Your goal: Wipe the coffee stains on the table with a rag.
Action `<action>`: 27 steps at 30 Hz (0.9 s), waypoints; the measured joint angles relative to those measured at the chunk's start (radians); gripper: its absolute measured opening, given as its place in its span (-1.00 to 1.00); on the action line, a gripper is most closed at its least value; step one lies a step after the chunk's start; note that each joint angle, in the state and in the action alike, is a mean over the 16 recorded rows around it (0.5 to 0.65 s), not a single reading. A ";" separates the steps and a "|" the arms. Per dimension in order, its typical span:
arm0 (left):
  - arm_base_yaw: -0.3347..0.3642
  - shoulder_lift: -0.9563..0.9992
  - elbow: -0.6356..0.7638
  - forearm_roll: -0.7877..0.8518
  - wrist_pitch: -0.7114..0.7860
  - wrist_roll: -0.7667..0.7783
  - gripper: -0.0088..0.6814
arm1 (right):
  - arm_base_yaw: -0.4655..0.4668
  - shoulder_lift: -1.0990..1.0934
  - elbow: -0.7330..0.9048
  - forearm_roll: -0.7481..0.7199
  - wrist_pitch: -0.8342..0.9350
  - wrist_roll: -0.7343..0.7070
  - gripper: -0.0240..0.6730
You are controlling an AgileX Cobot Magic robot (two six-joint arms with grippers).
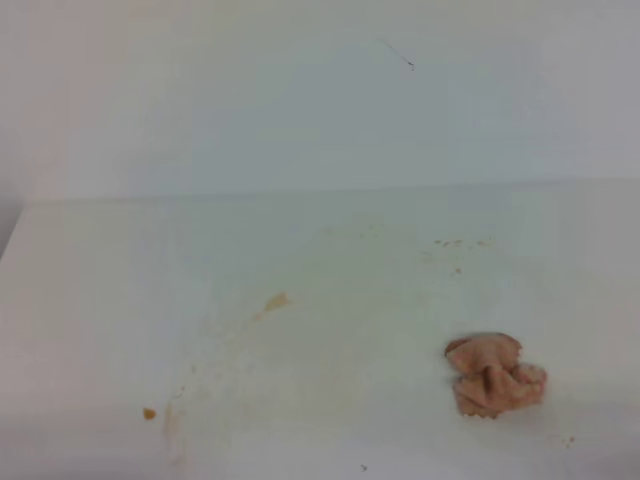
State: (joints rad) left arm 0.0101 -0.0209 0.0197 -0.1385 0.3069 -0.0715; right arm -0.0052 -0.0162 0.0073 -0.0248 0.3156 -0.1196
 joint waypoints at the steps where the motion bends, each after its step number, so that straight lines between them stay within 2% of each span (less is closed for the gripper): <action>1: 0.000 -0.002 0.000 0.000 0.000 0.000 -0.98 | 0.000 0.000 0.000 0.000 0.000 0.000 -0.93; 27: 0.000 -0.003 -0.007 0.000 0.002 0.000 -0.98 | 0.000 0.002 -0.002 0.001 0.001 0.000 -0.94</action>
State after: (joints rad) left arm 0.0100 -0.0241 0.0123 -0.1384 0.3088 -0.0716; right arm -0.0053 -0.0139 0.0055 -0.0236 0.3166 -0.1198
